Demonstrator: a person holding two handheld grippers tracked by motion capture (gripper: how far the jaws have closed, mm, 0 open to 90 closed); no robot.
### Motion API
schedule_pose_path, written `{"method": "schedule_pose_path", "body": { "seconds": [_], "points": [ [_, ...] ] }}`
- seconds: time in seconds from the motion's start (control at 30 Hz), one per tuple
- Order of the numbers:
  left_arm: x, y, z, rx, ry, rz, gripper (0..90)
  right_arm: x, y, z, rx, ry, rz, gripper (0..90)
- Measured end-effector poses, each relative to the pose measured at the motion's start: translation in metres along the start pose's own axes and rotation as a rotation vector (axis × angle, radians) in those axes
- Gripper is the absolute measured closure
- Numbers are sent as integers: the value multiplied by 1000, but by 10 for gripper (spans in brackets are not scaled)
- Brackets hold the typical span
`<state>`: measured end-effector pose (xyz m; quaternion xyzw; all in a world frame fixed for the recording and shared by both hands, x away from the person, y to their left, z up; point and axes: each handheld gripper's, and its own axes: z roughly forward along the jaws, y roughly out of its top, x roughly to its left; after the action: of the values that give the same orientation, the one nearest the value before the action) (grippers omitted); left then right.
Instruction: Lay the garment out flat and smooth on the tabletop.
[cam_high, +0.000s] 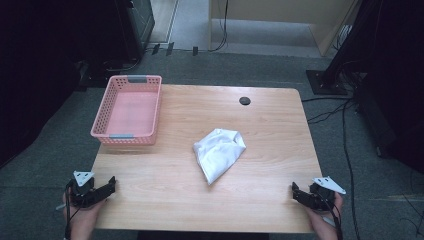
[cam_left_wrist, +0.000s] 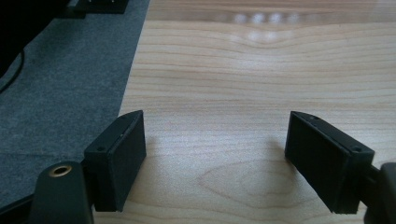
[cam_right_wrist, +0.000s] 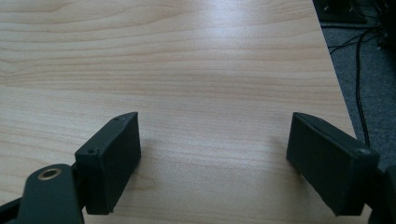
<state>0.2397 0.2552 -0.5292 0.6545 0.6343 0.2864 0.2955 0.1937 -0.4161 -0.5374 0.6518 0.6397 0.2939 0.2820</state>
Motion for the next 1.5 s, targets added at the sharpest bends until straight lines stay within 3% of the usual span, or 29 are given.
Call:
{"method": "schedule_pose_path", "body": {
  "seconds": [0.27, 0.4, 0.53, 0.73, 1.13, 1.27, 1.4, 1.5],
  "points": [
    [0, 0, 0, 1, 0, 1, 209, 0, 0, 0, -1, -1, 0, 183],
    [0, 0, 0, 1, 0, 1, 209, 0, 0, -1, -3, -7, 9, 235],
    [0, 0, 0, 1, 0, 1, 208, 1, 4, -2, 5, 15, 61, 241],
    [0, 0, 0, 1, 0, 0, 208, 16, 13, -4, -15, 55, 42, 239],
    [0, 0, 0, 1, 0, 1, 209, 62, 45, -5, -60, 155, -12, 271],
    [0, 0, 0, 1, 0, 0, 209, 70, 50, -4, -91, 169, -15, 304],
    [0, 0, 0, 1, 0, 1, 209, 82, 56, 1, -107, 187, 11, 300],
    [0, 0, 0, 1, 0, 0, 208, 93, 59, 5, -104, 208, -15, 317]
  ]
}}
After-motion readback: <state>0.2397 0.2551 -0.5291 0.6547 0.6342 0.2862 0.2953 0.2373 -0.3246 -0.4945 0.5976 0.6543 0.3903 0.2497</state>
